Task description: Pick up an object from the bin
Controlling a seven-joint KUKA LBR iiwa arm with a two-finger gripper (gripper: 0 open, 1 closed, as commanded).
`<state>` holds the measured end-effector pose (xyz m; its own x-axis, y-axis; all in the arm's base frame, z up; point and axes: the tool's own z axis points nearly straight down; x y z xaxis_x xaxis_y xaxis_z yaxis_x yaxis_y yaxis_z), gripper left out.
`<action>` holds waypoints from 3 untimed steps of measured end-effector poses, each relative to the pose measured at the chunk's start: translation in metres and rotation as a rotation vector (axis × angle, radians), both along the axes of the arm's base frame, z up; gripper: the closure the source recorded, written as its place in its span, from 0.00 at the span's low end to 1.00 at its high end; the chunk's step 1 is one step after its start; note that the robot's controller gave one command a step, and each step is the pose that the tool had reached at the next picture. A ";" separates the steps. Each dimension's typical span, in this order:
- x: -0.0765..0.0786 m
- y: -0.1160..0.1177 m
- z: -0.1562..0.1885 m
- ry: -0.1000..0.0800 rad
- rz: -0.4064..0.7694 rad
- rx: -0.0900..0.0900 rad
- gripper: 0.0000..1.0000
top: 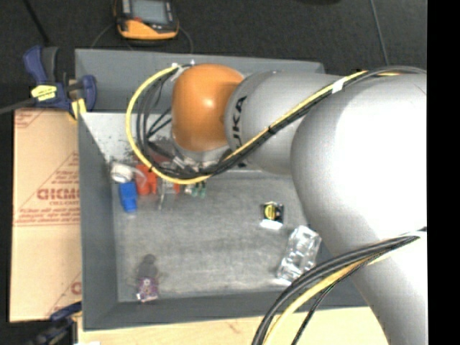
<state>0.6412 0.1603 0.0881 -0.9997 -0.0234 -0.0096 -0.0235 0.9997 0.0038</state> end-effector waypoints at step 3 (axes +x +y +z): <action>-0.001 0.065 0.190 0.006 -0.295 -0.002 0.00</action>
Offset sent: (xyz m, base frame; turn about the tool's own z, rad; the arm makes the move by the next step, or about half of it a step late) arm -0.0310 0.0624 -0.0171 0.2694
